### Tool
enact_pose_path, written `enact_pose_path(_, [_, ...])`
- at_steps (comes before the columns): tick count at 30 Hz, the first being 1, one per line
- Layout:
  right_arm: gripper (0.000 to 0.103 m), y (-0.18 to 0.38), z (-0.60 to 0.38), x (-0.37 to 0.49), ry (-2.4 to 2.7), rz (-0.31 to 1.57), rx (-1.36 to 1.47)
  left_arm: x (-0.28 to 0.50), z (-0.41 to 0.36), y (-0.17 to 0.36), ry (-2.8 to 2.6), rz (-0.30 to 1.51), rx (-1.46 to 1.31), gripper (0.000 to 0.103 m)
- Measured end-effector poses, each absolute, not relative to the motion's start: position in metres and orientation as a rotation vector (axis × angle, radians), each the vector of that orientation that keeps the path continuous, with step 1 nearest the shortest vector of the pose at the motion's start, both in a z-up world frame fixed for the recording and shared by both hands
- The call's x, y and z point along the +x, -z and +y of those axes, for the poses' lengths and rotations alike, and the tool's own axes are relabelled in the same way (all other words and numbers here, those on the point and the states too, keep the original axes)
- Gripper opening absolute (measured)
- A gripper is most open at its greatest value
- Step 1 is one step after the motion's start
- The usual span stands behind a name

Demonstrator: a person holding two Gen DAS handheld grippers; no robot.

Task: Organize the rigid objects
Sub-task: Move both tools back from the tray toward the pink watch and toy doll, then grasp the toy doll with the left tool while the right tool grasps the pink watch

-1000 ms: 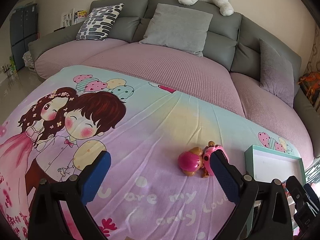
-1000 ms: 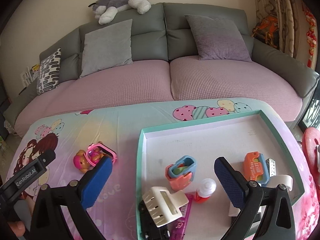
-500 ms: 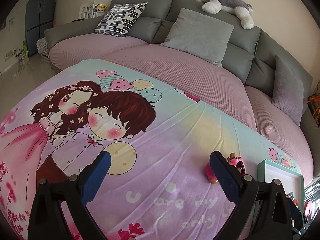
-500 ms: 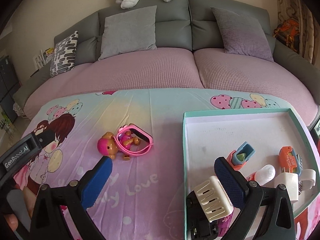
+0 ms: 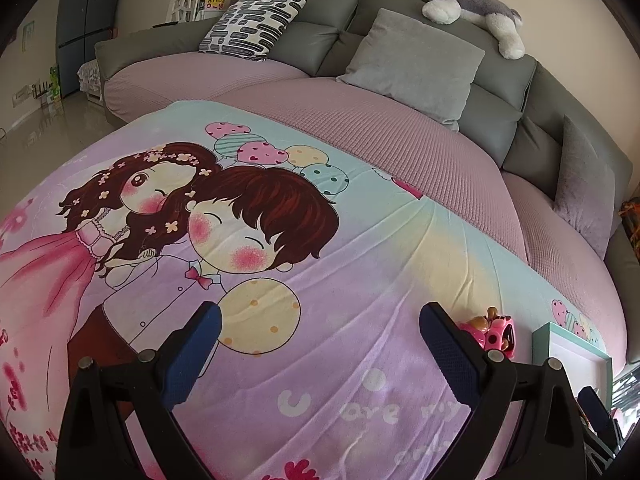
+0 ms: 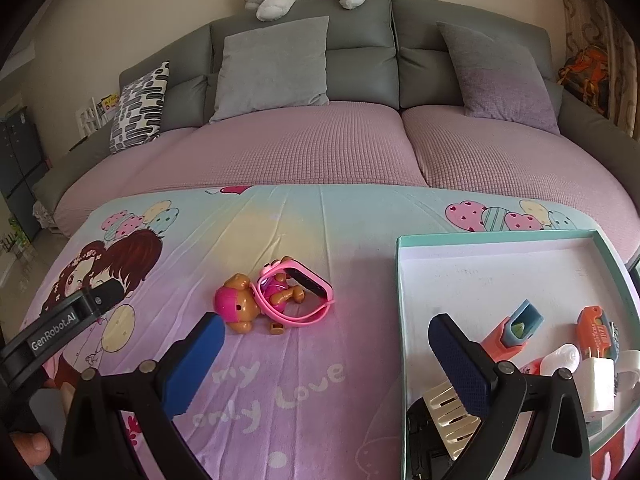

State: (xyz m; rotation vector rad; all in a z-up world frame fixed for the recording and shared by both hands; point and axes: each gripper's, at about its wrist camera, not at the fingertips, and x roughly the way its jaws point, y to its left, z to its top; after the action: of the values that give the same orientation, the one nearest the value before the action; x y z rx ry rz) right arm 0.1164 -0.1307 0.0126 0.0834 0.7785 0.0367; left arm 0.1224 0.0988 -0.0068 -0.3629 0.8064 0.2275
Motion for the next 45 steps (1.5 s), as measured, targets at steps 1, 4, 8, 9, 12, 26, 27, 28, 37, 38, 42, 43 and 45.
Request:
enact_pose_path(1, [0.103,-0.013,-0.132,0.117,-0.028,0.774,0.083,0.124,0.098,0.009,-0.215,0.811,-0.364,0.099])
enact_pose_path(4, [0.103,-0.013,-0.133,0.119,-0.036,0.769,0.087,0.131,0.09,0.013,-0.166,0.817,-0.347,0.099])
enact_pose_path(8, [0.103,-0.009,-0.134,0.123,-0.041,0.781,0.091,0.141,0.072,0.017,-0.084,0.832,-0.31,0.099])
enact_pose_path(9, [0.103,-0.008,-0.135,0.124,-0.041,0.783,0.094,0.143,0.068,0.019,-0.065,0.837,-0.303,0.099])
enact_pose_path(12, [0.103,-0.004,-0.136,0.127,-0.048,0.792,0.109,0.148,0.061,0.024,-0.035,0.86,-0.299,0.099])
enact_pose_path(26, [0.103,0.022,-0.117,0.154,-0.148,0.847,0.151,0.161,0.083,0.046,-0.075,0.895,-0.374,0.099])
enact_pose_path(27, [0.103,0.023,-0.117,0.155,-0.147,0.845,0.153,0.161,0.085,0.047,-0.076,0.898,-0.387,0.099])
enact_pose_path(28, [0.103,0.023,-0.117,0.155,-0.147,0.842,0.152,0.161,0.087,0.048,-0.08,0.904,-0.399,0.099])
enact_pose_path(37, [0.097,0.025,-0.115,0.171,-0.184,0.847,0.145,0.161,0.093,0.051,-0.084,0.911,-0.442,0.099])
enact_pose_path(38, [0.095,0.026,-0.115,0.173,-0.192,0.849,0.151,0.161,0.093,0.051,-0.085,0.912,-0.443,0.099])
enact_pose_path(42, [0.094,0.031,-0.115,0.179,-0.228,0.867,0.187,0.159,0.094,0.05,-0.084,0.91,-0.452,0.099])
enact_pose_path(43, [0.091,0.033,-0.116,0.18,-0.235,0.873,0.199,0.159,0.094,0.05,-0.082,0.909,-0.455,0.099])
enact_pose_path(45, [0.088,0.036,-0.117,0.182,-0.237,0.884,0.214,0.159,0.094,0.05,-0.076,0.909,-0.462,0.099])
